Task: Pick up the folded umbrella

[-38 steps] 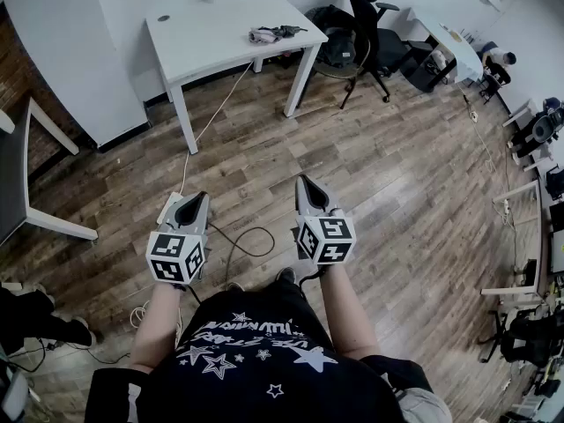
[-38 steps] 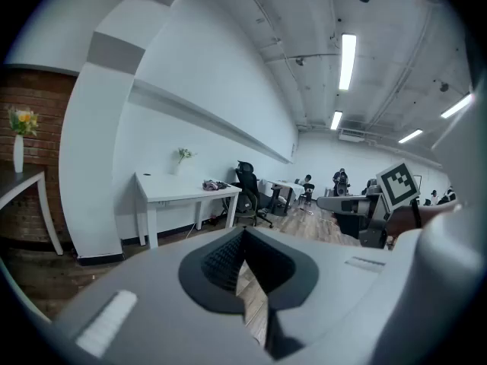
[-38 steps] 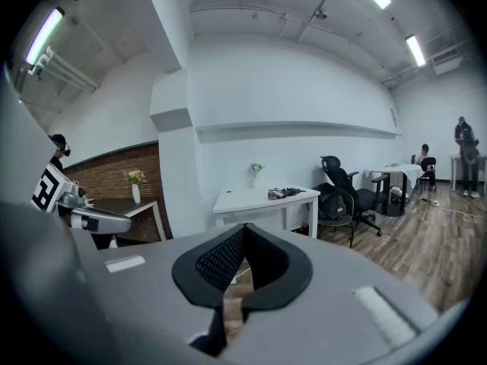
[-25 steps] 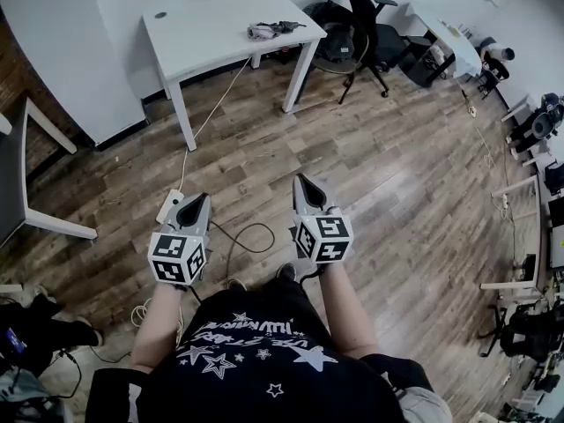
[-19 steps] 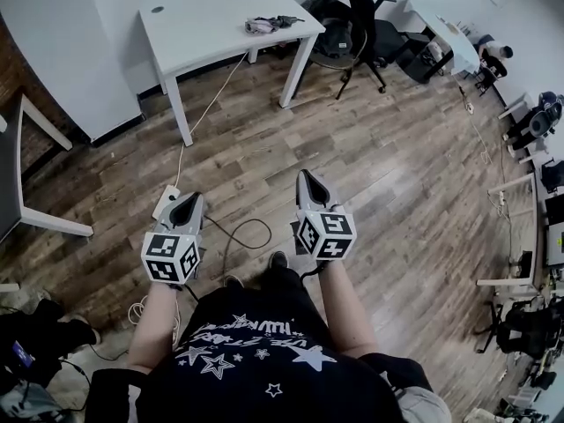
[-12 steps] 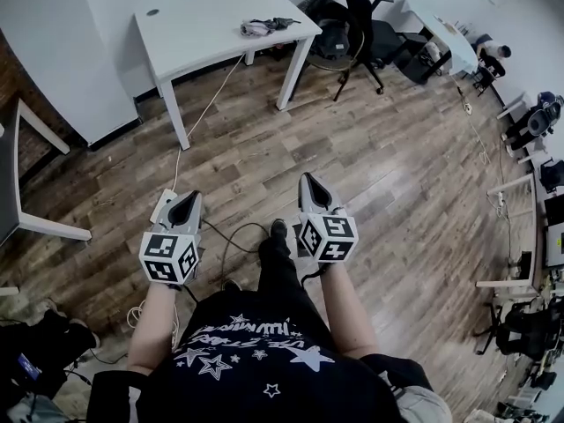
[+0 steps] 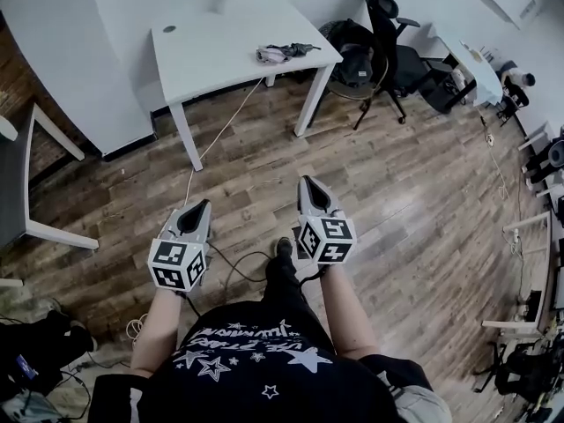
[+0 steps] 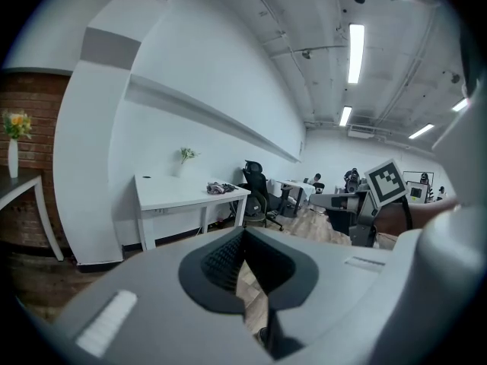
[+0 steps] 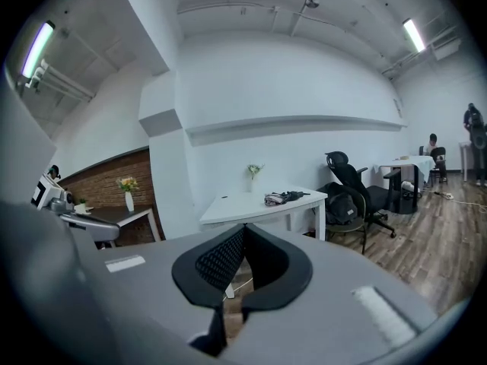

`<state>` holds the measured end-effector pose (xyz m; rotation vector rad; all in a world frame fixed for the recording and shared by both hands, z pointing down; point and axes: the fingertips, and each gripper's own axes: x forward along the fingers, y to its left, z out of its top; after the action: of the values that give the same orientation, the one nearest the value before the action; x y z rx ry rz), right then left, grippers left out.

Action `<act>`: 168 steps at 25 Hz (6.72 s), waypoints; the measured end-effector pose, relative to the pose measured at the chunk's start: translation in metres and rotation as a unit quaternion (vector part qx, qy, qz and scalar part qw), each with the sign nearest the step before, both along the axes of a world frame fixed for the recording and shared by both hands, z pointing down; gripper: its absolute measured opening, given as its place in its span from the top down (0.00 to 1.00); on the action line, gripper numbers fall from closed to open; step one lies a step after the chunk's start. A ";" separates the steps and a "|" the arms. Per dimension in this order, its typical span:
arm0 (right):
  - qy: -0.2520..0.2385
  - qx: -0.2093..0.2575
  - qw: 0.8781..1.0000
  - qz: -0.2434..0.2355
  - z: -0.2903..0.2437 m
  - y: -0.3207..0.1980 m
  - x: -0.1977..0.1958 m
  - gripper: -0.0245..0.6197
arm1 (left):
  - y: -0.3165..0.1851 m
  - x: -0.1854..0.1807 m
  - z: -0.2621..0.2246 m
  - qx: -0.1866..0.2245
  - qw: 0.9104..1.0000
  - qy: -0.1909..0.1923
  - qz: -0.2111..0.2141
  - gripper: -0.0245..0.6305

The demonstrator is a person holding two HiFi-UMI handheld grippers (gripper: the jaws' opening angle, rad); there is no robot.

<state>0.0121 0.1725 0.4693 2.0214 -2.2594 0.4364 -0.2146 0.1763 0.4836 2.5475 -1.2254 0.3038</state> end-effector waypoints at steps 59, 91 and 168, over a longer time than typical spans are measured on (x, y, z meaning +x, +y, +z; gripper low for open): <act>0.108 -0.073 0.980 -0.152 0.041 -0.456 0.185 0.90 | -0.448 0.214 0.016 -0.019 0.998 -0.010 -0.060 0.96; 0.542 -0.216 0.631 -0.511 0.162 -0.610 0.149 0.46 | -0.629 0.172 0.059 -0.070 0.995 -0.001 -0.078 0.96; 0.035 -0.053 0.960 -0.271 -0.013 -0.482 0.177 0.61 | -0.477 0.211 -0.025 0.014 0.997 -0.002 -0.082 0.96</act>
<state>0.1894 -0.3092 0.4559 1.2632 -2.5414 0.4110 -0.0038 -0.3005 0.4589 2.4505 -1.4385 0.2566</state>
